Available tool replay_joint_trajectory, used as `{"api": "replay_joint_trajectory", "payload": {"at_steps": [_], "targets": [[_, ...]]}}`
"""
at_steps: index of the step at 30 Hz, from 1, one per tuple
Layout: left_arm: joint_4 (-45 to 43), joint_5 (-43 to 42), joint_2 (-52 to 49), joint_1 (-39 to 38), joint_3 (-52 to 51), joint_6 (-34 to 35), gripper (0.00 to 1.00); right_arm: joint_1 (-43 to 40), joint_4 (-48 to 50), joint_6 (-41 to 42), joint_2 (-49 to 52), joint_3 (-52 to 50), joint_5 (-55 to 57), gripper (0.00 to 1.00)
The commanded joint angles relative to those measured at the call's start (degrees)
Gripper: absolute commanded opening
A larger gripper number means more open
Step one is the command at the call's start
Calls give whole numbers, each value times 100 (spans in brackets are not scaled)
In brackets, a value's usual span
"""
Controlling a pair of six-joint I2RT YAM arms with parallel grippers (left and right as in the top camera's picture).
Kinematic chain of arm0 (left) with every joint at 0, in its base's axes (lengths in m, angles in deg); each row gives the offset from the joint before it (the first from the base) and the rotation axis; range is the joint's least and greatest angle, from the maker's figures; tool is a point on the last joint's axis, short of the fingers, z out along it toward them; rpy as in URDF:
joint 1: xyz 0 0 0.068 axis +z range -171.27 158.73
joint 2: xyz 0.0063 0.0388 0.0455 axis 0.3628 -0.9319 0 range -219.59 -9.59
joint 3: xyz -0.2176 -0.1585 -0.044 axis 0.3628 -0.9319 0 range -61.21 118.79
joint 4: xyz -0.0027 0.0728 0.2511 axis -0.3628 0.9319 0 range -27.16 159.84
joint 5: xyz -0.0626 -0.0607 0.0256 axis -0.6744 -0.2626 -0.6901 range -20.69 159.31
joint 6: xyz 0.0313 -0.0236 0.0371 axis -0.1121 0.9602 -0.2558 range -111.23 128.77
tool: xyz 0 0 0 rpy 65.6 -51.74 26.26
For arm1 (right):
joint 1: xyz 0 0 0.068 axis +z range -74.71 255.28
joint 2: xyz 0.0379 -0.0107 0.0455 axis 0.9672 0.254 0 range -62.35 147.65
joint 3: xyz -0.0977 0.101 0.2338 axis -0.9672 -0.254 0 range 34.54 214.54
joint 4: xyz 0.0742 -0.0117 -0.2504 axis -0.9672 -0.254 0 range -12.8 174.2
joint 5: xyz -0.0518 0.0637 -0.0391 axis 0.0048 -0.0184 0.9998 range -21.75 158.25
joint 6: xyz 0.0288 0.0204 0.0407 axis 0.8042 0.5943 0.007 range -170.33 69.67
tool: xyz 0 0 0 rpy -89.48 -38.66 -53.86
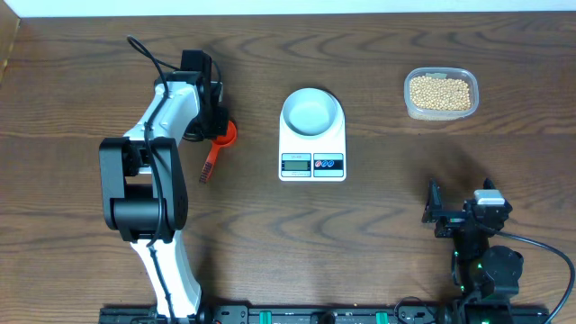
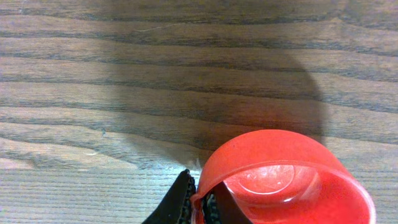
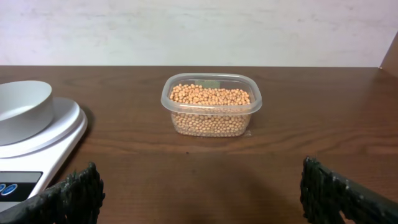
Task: Scoop item into bowl and weigh 50g on scale
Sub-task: 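Lower the left gripper and close it on the red scoop's rim, then lift the red scoop with the left gripper and swing it toward the scale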
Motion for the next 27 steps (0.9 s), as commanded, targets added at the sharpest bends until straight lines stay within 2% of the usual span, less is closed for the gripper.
{"api": "replay_joint_trajectory", "payload": {"at_steps": [1,17,27], "targets": [[20,9,-74,31,-35,-57,8,28,-26,-66,2,-7,50,99],[103,13,66,31,57,-35,7,28,-26,-66,2,-7,50,99],[208,13,728,31,120,-35,7,28,-26,-66,2,-7,50,99]]}}
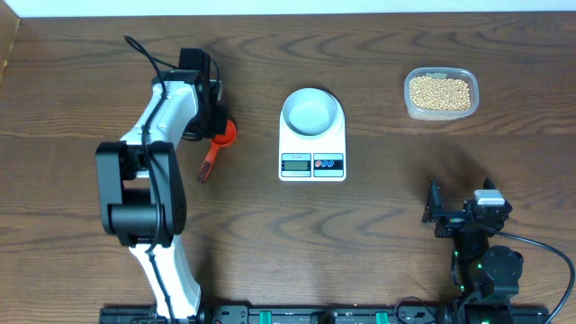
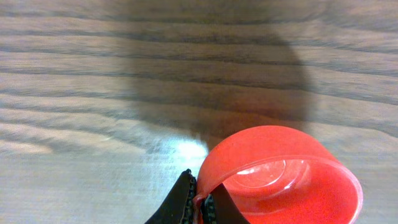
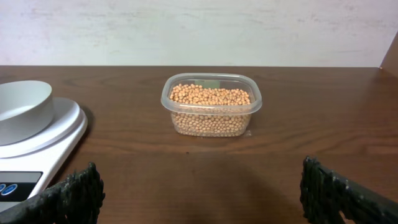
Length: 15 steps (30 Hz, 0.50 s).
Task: Scoop item into bowl and weigh 50g on scale
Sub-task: 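Lift the red scoop with the left gripper and swing it toward the scale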
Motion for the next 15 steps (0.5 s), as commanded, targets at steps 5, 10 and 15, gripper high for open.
{"api": "replay_joint_trajectory", "payload": {"at_steps": [5,10,15], "targets": [[131,17,909,31,118,101,7,28,-26,-66,2,-7,50,99],[199,17,1493,31,118,459,7,28,-26,-66,2,-7,50,99],[238,13,2046,31,118,1102,7,28,-26,-66,2,-7,50,99]]}}
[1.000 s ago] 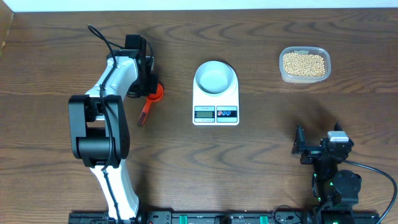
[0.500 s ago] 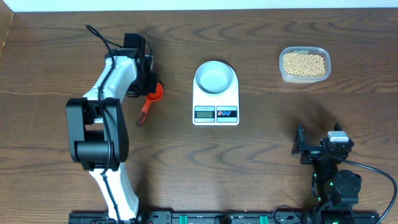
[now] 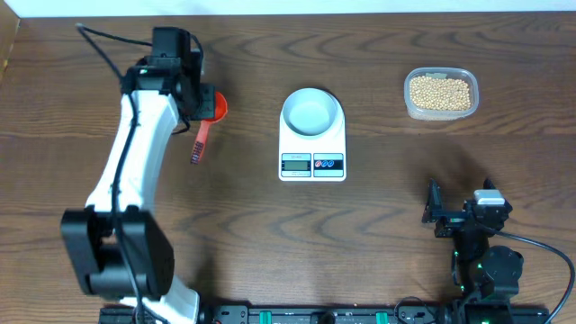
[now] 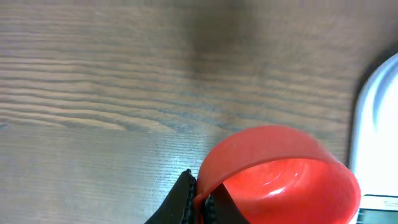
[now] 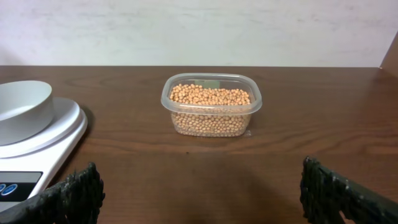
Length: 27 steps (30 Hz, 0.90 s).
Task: Scoop item into bowl and weigh 50g on scale
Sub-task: 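Lift the red scoop with the left gripper and swing it toward the scale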
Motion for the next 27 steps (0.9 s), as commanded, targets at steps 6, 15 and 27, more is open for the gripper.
{"api": "replay_joint_trajectory", "payload": {"at_steps": [6,15,27], "targets": [[363,11,754,31,116,2273,7,28,-26,-66,2,-7,50,99],[981,11,828,31,116,3595,7,28,-26,-66,2,-7,50,99],[1836,9,828,20,116,6590,7,28,-26,-66,2,-7,50,99]]}}
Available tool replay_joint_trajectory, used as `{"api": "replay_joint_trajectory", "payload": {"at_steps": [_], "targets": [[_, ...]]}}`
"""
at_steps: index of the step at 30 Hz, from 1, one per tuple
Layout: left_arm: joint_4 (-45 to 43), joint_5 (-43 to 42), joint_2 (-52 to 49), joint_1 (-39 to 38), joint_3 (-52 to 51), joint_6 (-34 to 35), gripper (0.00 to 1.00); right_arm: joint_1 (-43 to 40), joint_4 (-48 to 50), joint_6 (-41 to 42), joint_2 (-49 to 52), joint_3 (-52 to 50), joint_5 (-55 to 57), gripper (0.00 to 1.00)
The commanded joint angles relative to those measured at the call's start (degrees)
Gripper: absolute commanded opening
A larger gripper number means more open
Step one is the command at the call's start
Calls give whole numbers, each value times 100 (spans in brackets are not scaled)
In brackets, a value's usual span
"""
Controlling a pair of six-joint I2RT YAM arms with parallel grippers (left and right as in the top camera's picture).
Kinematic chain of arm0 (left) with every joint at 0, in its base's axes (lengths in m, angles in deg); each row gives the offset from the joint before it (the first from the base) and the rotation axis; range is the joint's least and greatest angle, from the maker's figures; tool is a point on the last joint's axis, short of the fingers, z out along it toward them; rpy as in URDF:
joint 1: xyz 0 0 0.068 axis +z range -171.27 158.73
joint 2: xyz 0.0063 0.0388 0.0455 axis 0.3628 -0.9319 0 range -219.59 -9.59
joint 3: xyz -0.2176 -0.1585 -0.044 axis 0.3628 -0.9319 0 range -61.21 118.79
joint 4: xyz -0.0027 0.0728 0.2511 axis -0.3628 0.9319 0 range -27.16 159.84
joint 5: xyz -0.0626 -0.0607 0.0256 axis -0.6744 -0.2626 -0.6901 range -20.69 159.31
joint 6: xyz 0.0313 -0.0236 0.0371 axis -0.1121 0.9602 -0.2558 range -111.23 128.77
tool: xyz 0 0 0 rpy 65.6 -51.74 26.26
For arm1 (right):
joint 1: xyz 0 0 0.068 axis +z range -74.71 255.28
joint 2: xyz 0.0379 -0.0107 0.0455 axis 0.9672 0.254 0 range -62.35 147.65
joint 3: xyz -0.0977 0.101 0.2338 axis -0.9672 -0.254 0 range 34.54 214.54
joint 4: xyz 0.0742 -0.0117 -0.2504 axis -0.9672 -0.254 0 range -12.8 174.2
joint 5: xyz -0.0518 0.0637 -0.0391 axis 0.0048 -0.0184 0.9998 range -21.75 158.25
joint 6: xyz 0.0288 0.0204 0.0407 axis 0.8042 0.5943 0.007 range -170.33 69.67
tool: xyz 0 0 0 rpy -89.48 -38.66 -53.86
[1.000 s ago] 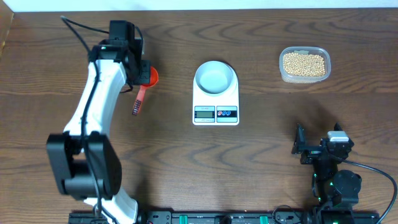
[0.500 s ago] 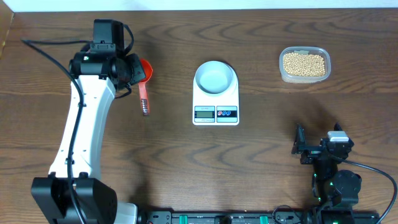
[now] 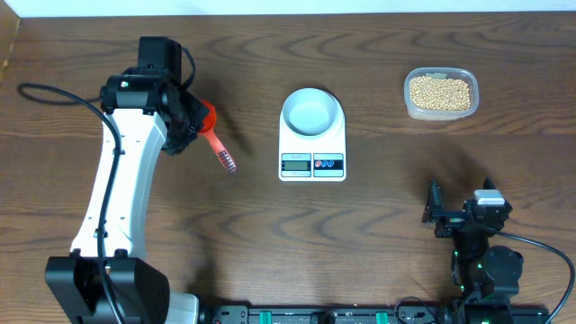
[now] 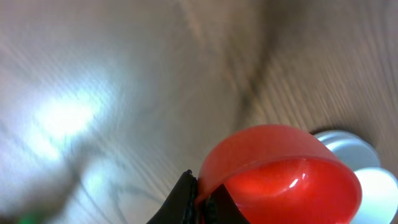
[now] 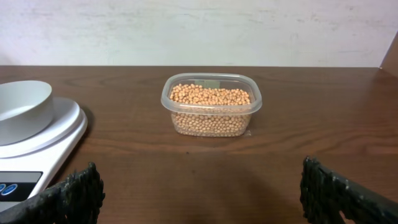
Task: Scoop item into bowl and weigh 50g on scale
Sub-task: 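Lift the red scoop with the left gripper and swing it toward the scale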
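Observation:
My left gripper (image 3: 187, 119) is shut on a red scoop (image 3: 211, 130), held off the table left of the scale; its handle points down and right in the overhead view. In the left wrist view the scoop's empty red cup (image 4: 280, 171) fills the lower right, pinched at its rim by the fingers (image 4: 186, 196). A white scale (image 3: 312, 142) carries a white bowl (image 3: 311, 110) at mid-table. A clear tub of soybeans (image 3: 440, 93) stands at the back right, also in the right wrist view as the tub (image 5: 211, 104). My right gripper (image 5: 199, 193) rests open near the front right.
The scale's display and buttons (image 3: 312, 163) face the front edge. The scale's edge and bowl (image 5: 25, 115) show at the left of the right wrist view. A pale wall runs behind the table.
My left arm has swung and turned; the scoop sits a little lower and its handle now points toward the scale instead of down-left. The left wrist view is blurred. The right arm is unchanged.
At first my left gripper was shut on the scoop's rim with the scoop on the table left of the scale. Then the scoop was tilted, then lifted and carried back-left. Now it is held turned, handle toward the scale. The right gripper stayed open throughout.

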Motion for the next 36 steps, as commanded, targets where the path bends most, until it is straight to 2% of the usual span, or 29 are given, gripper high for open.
{"api": "replay_joint_trajectory", "payload": {"at_steps": [1,5,8,16,22,36], "targets": [[339,15,74,11,109,1683,7,28,-26,-66,2,-7,50,99],[833,15,74,7,109,2649,7,28,-26,-66,2,-7,50,99],[1110,15,74,7,109,3115,7,28,-26,-66,2,-7,50,99],[1316,11,74,7,109,3136,7,28,-26,-66,2,-7,50,99],[1462,-516,79,7,109,3134,7,28,-26,-66,2,-7,48,99],[1401,-520,79,7,109,3132,7,28,-26,-66,2,-7,50,99]]}}
